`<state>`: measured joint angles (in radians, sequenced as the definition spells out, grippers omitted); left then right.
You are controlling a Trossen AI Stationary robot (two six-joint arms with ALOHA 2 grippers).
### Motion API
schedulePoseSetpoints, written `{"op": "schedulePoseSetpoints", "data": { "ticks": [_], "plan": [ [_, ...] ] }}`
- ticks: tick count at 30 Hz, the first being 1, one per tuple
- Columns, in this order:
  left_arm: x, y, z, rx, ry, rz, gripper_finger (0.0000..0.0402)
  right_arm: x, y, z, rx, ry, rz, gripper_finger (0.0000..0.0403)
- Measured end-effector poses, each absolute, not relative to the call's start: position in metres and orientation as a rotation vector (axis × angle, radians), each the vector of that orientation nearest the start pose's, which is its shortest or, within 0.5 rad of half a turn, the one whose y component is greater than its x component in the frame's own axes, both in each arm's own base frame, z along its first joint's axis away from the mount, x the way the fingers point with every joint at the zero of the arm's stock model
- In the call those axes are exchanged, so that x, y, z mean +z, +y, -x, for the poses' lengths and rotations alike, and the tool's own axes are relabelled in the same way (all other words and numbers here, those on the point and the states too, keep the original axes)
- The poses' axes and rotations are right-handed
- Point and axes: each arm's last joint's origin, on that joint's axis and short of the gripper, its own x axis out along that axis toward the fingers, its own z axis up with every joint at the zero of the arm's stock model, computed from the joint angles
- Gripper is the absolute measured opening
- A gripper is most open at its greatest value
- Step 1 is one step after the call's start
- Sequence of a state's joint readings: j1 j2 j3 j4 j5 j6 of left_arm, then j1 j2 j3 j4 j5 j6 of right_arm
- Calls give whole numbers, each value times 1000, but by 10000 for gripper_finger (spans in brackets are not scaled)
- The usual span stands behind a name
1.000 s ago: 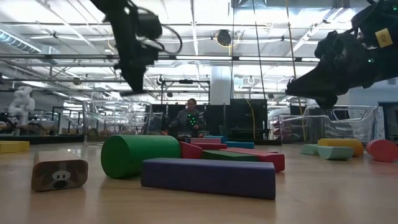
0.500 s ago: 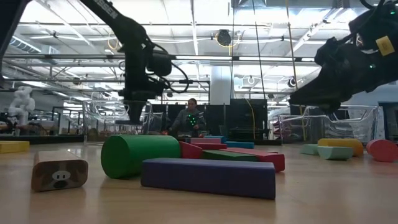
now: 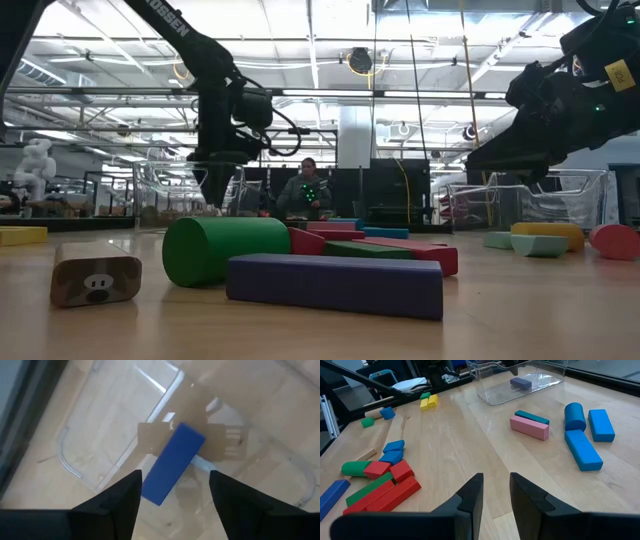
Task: Sort blocks by size
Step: Put the yellow rectangle block into the top left transparent bin
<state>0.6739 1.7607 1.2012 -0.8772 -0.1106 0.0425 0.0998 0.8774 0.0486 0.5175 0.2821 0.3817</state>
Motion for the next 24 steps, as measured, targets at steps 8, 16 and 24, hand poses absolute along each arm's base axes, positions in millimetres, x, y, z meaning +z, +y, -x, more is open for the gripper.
{"op": "schedulePoseSetpoints", "data": {
  "ticks": [8,16,24],
  "plan": [
    [191,199,-244,635,1498,368,244,138,7,-152,-237,262,-319,80],
    [236,185,-241,612,1484,338,245,141,7,-153,-234,229,-323,80],
    [275,151,-218,616,1491,353,246,140,7,-153,-235,236,-323,80]
  ]
}}
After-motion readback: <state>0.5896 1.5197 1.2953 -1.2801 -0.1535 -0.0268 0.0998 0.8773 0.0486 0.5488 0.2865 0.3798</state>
